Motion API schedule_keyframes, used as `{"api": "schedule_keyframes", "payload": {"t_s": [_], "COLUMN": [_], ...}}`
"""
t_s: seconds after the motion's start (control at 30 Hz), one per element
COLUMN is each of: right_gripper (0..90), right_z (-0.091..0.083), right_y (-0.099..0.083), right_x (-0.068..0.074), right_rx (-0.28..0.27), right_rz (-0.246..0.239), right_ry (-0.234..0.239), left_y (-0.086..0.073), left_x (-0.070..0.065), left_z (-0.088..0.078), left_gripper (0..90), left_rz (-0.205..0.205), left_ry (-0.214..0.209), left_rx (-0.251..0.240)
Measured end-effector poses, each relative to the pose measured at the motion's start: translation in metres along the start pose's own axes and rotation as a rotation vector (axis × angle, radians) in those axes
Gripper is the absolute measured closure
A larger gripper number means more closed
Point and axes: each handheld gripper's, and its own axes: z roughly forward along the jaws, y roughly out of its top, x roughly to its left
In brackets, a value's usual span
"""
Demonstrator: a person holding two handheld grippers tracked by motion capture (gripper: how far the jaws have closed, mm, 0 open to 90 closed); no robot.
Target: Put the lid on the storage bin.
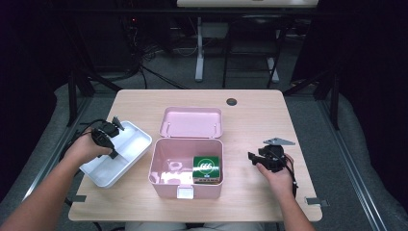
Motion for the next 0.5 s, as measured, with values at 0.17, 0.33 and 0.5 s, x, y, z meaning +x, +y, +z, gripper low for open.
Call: {"api": "schedule_keyframes", "payload": {"t_s": [0.17,0.33,0.5], "right_gripper": [49.4,49.4,49.4], "right_z": [0.000,0.000,0.000], "right_y": [0.000,0.000,-0.001], "right_x": [0.000,0.000,0.001], "right_rx": [0.005,0.007,0.007], "right_rz": [0.006,0.003,0.005], "right_ry": [-0.001,-0.001,0.000], "left_y": [-0.003,-0.006,-0.008], "left_x": [0.000,-0.001,-0.001], "left_z": [-0.013,-0.025,-0.035], "left_gripper": [89.1,89.1,89.1], "left_rz": [0.003,0.010,0.015], "left_ry": [0.012,0.026,0.034], "left_rx": [-0.005,-0.007,-0.013]}}
